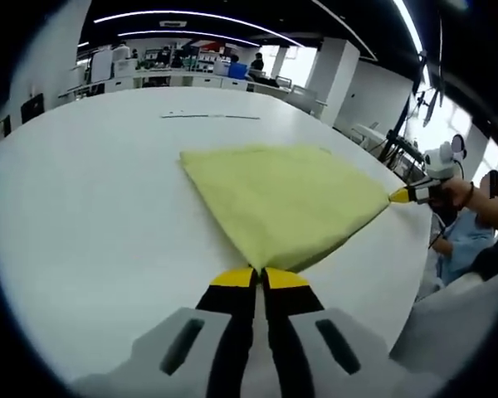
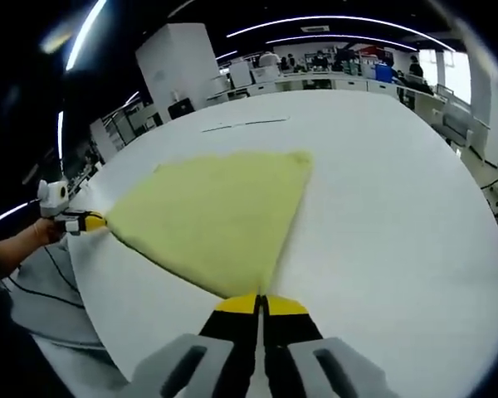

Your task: Fold the garment on the visible template until the final outline fits inside the template.

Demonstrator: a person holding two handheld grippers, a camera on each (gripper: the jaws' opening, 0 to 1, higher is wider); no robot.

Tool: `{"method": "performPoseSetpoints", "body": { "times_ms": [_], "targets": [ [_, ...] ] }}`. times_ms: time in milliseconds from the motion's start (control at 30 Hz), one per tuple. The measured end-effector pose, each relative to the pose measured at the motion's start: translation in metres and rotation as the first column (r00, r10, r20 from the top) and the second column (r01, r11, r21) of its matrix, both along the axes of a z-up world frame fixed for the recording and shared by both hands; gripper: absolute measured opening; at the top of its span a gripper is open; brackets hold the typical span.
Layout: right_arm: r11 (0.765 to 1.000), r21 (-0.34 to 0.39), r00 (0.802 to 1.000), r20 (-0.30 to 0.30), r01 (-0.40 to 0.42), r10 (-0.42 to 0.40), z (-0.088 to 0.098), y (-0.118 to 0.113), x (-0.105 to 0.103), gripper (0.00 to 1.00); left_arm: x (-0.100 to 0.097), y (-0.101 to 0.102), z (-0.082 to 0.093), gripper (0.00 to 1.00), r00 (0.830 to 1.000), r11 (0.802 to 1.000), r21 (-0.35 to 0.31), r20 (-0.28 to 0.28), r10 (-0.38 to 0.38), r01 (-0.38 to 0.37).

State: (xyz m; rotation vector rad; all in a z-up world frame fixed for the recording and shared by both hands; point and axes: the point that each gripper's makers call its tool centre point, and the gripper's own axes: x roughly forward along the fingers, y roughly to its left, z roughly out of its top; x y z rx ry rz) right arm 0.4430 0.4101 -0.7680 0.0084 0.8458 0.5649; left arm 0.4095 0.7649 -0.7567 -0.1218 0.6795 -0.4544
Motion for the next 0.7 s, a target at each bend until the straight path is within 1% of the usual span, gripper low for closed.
{"method": "performPoseSetpoints", "body": {
  "times_ms": [67,100,167,333,367,400,467,500,533,700],
  "targets": [
    [1.0,-0.009,1.0,0.004,0.003,-0.003,0.0,0.0,0.0,0.0,0.0,0.001,0.0,0.03,1.0,1.0,-0.001,0.0,0.011,-0.011],
    [1.0,-0.012,1.0,0.005,0.007,-0.007,0.0,-0.001,0.0,0.02,-0.001,0.002,0.0,0.04,1.0,1.0,-0.001,0.0,0.017,-0.017],
    [1.0,-0.019,1.0,0.011,0.014,-0.014,0.0,-0.001,0.002,0.07,0.0,0.003,0.001,0.1,1.0,1.0,-0.003,0.004,0.027,-0.027],
    [0.999,-0.022,0.999,0.028,0.035,-0.034,0.003,-0.001,0.005,0.25,0.003,0.005,0.007,0.23,0.997,0.997,-0.017,0.023,0.07,-0.069],
    [0.999,-0.02,0.999,0.032,0.037,-0.036,0.005,0.0,0.005,0.29,0.003,0.005,0.009,0.29,0.997,0.997,-0.016,0.026,0.073,-0.073],
    [0.999,-0.017,0.999,0.036,0.037,-0.037,0.008,0.001,0.006,0.35,0.004,0.006,0.012,0.33,0.996,0.997,-0.012,0.032,0.079,-0.079],
    [0.999,-0.014,0.998,0.051,0.038,-0.037,0.015,0.003,0.008,0.46,0.007,0.008,0.02,0.48,0.994,0.996,0.006,0.062,0.092,-0.093],
    [0.999,-0.01,0.997,0.07,0.033,-0.032,0.022,0.006,0.01,0.53,0.007,0.008,0.024,0.53,0.993,0.996,0.009,0.07,0.093,-0.094],
    [1.0,-0.007,0.996,0.08,0.029,-0.028,0.026,0.008,0.01,0.56,0.008,0.007,0.029,0.58,0.992,0.995,0.006,0.08,0.098,-0.098],
    [1.0,0.02,0.993,0.118,-0.007,0.004,0.051,0.022,0.012,0.71,0.009,0.0,0.05,0.67,0.989,0.995,-0.027,0.112,0.1,-0.098]
  ]
}}
